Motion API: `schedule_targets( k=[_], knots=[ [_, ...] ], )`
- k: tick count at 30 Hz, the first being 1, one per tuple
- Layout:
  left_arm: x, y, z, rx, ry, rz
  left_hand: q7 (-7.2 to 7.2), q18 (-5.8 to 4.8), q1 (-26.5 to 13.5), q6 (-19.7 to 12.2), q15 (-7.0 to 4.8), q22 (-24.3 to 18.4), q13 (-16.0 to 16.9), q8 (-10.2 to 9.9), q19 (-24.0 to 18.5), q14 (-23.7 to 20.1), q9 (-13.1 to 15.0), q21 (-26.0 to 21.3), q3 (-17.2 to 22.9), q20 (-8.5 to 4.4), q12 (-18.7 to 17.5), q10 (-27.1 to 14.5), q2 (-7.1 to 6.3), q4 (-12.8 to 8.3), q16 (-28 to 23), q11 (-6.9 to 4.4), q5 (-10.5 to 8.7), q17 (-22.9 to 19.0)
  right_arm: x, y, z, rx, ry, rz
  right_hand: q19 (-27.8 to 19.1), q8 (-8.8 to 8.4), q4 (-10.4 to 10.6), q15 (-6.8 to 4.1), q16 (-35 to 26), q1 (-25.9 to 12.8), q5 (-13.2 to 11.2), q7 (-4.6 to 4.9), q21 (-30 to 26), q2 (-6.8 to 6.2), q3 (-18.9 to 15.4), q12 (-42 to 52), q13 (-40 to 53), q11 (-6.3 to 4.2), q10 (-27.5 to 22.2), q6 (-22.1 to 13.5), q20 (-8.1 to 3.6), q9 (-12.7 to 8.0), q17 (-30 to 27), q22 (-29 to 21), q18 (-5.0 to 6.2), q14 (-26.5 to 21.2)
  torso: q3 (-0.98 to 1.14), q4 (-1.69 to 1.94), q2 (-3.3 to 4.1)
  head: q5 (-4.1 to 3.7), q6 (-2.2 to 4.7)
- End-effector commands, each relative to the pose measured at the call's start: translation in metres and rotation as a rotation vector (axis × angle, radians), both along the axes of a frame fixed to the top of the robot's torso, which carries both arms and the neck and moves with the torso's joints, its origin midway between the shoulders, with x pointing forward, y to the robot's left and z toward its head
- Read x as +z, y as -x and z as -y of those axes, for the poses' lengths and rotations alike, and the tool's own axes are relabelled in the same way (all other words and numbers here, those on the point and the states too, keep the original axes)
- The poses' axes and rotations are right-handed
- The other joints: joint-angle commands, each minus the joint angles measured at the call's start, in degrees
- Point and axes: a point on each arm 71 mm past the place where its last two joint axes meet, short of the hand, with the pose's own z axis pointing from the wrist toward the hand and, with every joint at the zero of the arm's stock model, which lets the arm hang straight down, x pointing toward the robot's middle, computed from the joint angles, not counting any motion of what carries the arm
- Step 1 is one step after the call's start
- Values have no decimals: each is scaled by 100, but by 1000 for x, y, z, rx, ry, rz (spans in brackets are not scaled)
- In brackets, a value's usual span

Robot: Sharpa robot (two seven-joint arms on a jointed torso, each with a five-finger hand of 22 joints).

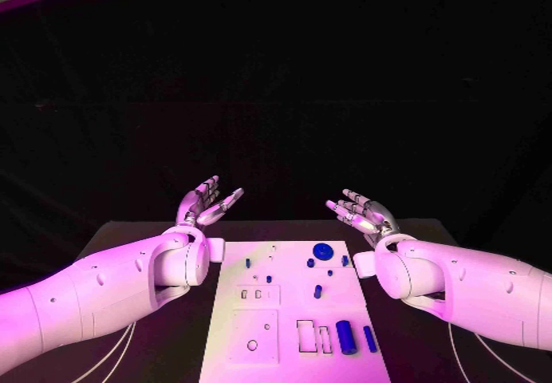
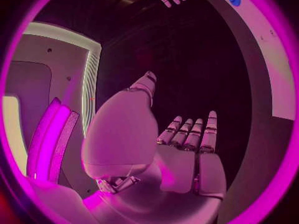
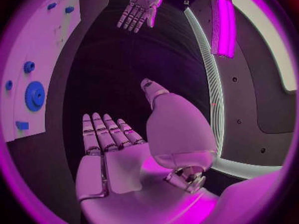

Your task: Assemble the parts on the task board

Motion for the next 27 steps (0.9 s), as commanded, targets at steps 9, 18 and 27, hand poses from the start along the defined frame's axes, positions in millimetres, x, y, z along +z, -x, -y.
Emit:
schedule_targets(
  k=[9, 18, 27],
  knots=[
    [10, 4, -5, -93, 55, 22, 610, 164, 301, 134, 43, 15, 19, 40, 81, 83, 23, 32, 29, 50, 44, 119, -17, 70, 48, 55, 43, 17, 17, -16, 8, 211, 250, 157, 1319, 526, -683, -240, 543, 991, -129, 833, 486, -81, 557, 223, 148, -145, 2454, 1948, 37, 371, 345, 197, 371, 2656, -24, 83, 123, -90, -78],
    [22, 7, -7, -116, 55, 37, 654, 239, 352, 245, 61, 24, 31, 67, 86, 164, 42, 47, 106, 76, 59, 242, 66, 63, 69, 101, 26, 35, 32, -23, 9, 239, 356, 213, 1904, 666, -929, -366, 562, 962, -219, 740, 650, -140, 893, 198, 170, -258, 3294, 2687, 36, 461, 357, 214, 499, 3112, -31, 120, 286, -146, -18],
    [39, 11, -9, -160, 54, 66, 777, 260, 490, 1042, 175, 83, 102, 291, 438, 1016, 184, 165, 399, 117, 167, 1103, 326, 22, 255, 258, -30, 169, 47, -27, 6, 303, 511, 256, 2748, 797, -1102, -505, 604, 847, -236, 630, 914, -283, 1234, 189, 167, -378, 3696, 3472, 1, 532, 376, 266, 608, 3581, -31, 180, 475, -219, 0]
  ],
)
